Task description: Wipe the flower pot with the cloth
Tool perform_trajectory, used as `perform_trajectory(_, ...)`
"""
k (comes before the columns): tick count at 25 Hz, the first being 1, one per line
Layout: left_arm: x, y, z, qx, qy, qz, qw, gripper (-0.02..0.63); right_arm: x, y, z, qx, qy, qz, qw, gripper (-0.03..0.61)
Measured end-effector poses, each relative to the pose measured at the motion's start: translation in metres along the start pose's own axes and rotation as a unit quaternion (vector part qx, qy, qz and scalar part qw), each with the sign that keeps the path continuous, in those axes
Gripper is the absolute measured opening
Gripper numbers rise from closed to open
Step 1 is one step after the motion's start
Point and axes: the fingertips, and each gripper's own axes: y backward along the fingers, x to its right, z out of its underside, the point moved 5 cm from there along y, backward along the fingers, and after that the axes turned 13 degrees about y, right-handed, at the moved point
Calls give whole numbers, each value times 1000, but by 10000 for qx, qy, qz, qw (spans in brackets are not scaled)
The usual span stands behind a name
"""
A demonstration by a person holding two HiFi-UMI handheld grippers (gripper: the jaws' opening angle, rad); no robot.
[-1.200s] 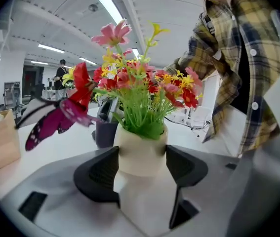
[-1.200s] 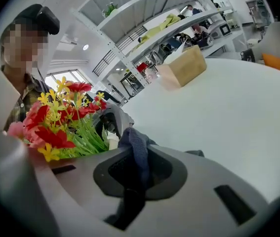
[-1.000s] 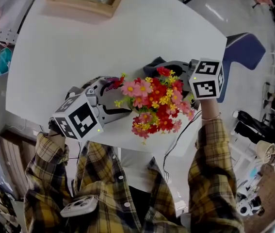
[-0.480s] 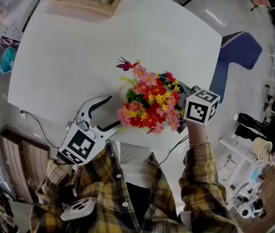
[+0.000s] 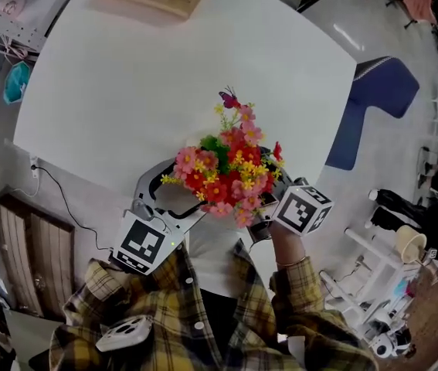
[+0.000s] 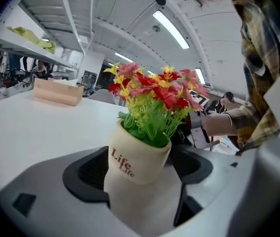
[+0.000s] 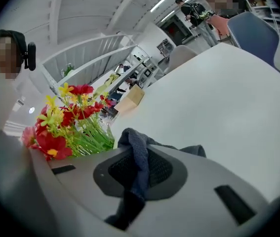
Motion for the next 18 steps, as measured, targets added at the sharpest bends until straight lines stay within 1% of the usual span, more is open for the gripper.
perform_trajectory(2, 2, -1, -1, 94, -22, -75, 9999, 396, -5, 1, 6, 24, 17, 58, 10000, 17)
perform_trajectory(5, 7, -6, -3, 123, -179, -171, 9996, 397, -9, 3, 10, 0, 64, -1, 10000, 17)
perform_trajectory(8, 3, -7, -5, 102, -325, -152, 9993, 399, -12, 0, 10, -56, 116, -18, 9999, 17)
perform_trajectory(12, -3, -7, -10, 9, -474, 89, 9988, 397, -12, -3, 6, -205, 331, -199, 9990, 17)
perform_trajectory(15, -6, -11, -15, -197, -656, 371, 9970, 397, -6, -4, 0, -323, 500, -429, 9973, 17)
perform_trajectory(18, -10, -16, -19, -392, -811, 677, 9936, 397, 0, -9, -11, -425, 635, -562, 9955, 17)
